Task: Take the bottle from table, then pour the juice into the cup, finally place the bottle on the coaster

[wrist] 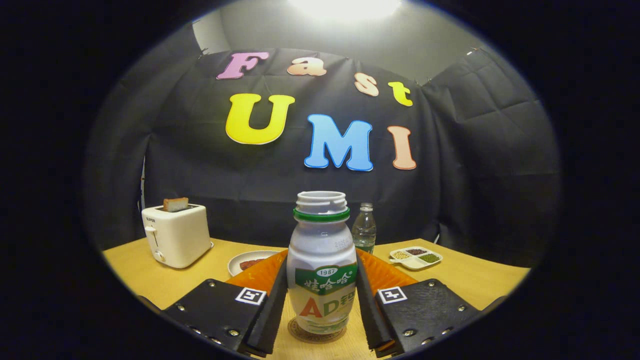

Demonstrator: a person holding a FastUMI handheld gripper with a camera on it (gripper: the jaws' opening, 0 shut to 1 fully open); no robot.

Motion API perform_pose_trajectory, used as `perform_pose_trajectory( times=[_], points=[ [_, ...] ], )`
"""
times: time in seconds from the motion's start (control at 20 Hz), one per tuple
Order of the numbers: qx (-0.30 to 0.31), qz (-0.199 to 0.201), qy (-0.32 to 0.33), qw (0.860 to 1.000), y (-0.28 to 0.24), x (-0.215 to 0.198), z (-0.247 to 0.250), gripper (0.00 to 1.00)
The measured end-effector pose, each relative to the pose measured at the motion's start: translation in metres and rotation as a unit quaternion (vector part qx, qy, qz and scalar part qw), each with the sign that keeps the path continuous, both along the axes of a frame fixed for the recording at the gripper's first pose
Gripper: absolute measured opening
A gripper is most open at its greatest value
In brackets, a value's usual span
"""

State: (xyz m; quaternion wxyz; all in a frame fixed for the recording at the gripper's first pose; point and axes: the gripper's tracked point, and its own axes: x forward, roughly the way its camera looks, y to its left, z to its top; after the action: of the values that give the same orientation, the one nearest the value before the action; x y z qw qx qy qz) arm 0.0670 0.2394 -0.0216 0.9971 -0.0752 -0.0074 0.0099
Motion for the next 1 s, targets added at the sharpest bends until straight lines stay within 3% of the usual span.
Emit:
perform_pose_trajectory(
  times=[0.35,1.0],
  points=[
    [0.043,0.007,0.005,0.999,-0.004,0.005,-0.004,0.67],
    [0.051,0.013,0.034,0.998,0.002,0.025,-0.051,0.67]
  ],
)
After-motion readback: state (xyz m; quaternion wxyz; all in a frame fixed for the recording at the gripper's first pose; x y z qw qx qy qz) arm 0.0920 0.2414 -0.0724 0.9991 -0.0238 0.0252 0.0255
